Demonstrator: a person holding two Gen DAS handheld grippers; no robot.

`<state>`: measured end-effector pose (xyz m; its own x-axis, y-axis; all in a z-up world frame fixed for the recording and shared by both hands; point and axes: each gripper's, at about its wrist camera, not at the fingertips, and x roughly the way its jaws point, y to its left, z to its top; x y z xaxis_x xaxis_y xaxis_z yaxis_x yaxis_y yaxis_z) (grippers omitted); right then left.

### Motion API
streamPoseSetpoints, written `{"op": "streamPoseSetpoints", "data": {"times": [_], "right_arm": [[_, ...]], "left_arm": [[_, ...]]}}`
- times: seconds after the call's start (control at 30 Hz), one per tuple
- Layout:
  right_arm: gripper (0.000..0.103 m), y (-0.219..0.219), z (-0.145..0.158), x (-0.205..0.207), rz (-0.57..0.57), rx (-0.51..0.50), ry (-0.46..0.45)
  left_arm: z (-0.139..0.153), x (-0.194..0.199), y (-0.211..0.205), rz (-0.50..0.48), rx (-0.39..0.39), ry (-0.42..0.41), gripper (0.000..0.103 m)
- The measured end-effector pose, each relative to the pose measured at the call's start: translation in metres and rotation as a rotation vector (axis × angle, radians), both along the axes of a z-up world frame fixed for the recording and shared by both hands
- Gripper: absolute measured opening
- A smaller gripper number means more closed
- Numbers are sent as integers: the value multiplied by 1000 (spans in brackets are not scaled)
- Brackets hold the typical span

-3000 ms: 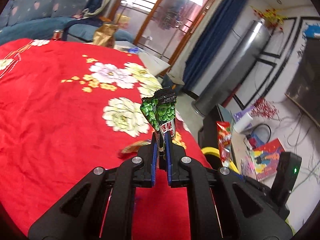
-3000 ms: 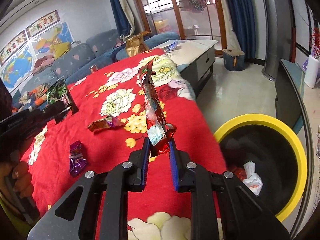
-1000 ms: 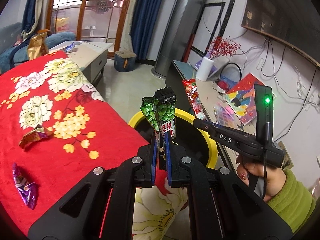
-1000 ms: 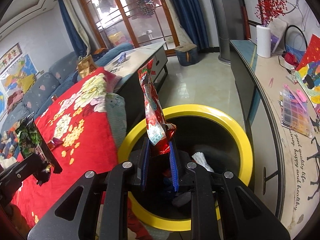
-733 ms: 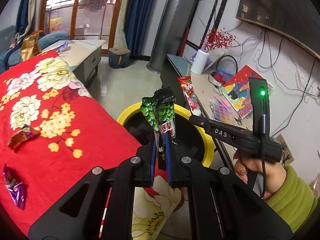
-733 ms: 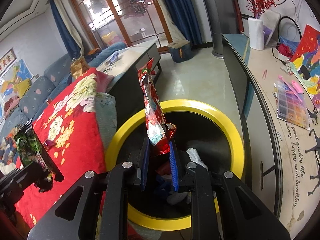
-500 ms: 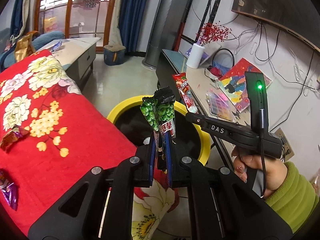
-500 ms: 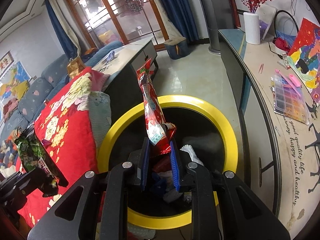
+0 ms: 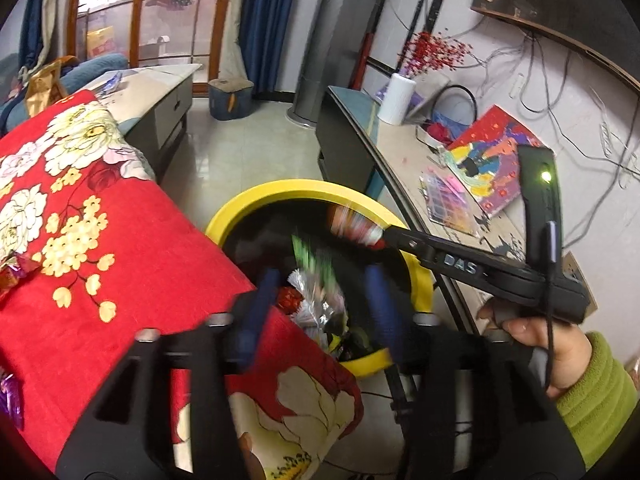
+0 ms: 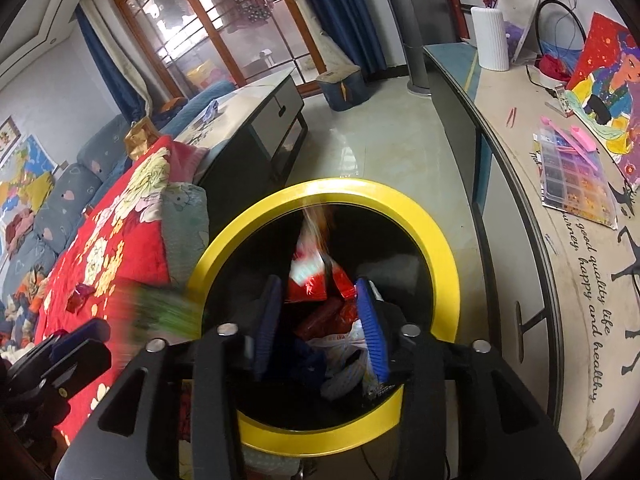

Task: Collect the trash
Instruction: 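Open both tools over the yellow bin to drop the items, then move both tools back over the last wrappers on the bed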

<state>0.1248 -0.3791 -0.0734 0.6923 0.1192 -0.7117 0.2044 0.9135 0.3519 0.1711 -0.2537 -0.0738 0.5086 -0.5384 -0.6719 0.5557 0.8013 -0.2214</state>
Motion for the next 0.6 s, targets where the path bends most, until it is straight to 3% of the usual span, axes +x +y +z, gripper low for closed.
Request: {"op": "streamPoseSetpoints", "data": {"times": [0.07, 0.17, 0.27, 0.6], "right_arm": [[45, -2, 1, -1, -7, 3, -4], [49, -4, 2, -2, -21, 3, -9], [53, -5, 5, -4, -33, 0, -21], [60, 12, 27, -7, -16, -44, -93]], "left_arm": [[1, 3, 4, 20, -9, 0, 55], [3, 4, 11, 50, -15, -2, 78], [7, 4, 20, 83, -28, -5, 92], [22, -7, 53, 177, -48, -57, 92]]}}
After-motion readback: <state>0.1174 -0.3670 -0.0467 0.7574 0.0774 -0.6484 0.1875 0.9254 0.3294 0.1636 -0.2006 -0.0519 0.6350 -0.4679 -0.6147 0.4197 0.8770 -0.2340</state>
